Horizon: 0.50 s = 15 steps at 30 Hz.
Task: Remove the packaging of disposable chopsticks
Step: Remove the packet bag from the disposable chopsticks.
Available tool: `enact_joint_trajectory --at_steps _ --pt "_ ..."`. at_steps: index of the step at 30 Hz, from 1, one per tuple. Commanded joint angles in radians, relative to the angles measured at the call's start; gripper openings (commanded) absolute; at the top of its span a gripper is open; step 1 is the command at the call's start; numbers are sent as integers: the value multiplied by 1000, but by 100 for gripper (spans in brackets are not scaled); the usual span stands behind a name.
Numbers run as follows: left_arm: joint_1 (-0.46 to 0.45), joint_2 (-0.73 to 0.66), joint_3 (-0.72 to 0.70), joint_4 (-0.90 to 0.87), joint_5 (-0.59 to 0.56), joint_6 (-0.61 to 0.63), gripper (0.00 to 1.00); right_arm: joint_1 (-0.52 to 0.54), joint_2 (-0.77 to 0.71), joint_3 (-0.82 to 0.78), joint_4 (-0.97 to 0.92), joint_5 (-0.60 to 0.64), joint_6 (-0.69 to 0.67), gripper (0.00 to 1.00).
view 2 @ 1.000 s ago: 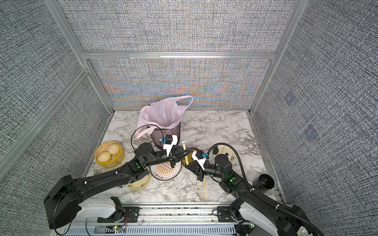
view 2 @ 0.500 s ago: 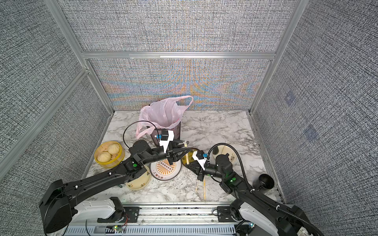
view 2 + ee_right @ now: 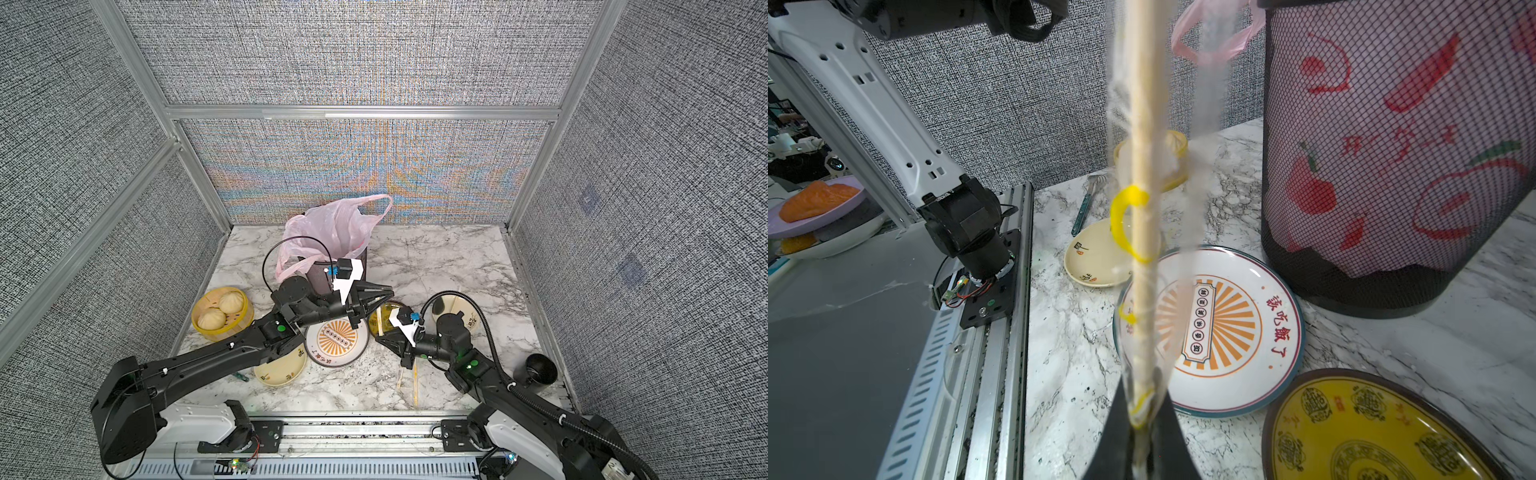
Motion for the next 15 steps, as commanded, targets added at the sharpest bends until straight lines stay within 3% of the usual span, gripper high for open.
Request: enact_joint_trajectory --at_steps 1,15 --pt "0 3 -5 15 30 3 15 1 -6 8 4 -5 -2 0" --pt "0 42 -24 34 75 -6 6 1 -51 -2 7 30 6 0"
